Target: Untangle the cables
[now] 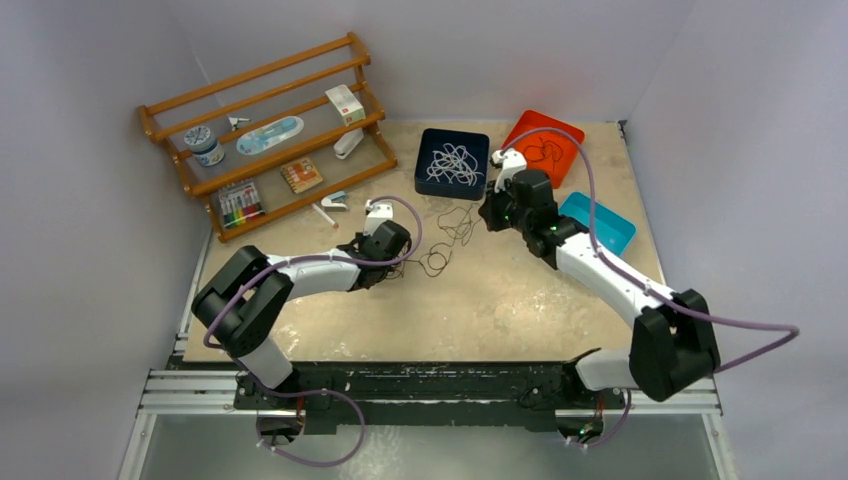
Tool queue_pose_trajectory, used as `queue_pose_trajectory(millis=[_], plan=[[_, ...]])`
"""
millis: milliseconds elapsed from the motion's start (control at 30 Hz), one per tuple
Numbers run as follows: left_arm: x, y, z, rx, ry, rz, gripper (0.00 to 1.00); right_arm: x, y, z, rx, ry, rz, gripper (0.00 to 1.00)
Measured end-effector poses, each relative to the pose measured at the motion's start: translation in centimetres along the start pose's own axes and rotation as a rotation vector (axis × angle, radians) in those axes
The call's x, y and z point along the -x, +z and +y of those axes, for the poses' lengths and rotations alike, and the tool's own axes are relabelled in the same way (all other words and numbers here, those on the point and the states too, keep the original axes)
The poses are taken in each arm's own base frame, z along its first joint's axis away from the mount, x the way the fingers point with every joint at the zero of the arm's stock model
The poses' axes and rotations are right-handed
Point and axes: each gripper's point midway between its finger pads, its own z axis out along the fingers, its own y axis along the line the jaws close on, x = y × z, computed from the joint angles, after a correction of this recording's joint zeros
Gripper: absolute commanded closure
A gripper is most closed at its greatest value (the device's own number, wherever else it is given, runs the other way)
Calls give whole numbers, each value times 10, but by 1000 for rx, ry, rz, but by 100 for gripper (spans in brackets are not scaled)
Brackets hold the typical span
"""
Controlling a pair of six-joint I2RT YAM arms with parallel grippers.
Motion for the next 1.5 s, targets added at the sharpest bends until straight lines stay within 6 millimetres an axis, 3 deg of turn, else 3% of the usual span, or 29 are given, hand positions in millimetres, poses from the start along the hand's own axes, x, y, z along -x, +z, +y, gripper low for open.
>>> queue_pose_trajectory(millis=[333,667,1033,1267,1500], plan=[[-4,1,3,5,-5,7,100,76,-46,3,-35,-7,-219,100],[-6,1,3,5,-10,9,100,131,-93,2,-84,-27,-358,100],[-7,2,3,3,-13,6,100,199,-166,-6,-189,-65,-554,100],[-7,2,3,1,-16,3,100,226,-211,-17,-281,-69,-654,100],[-7,2,2,-1,-15,4,100,222,-215,-31,-361,-48,-650,100]])
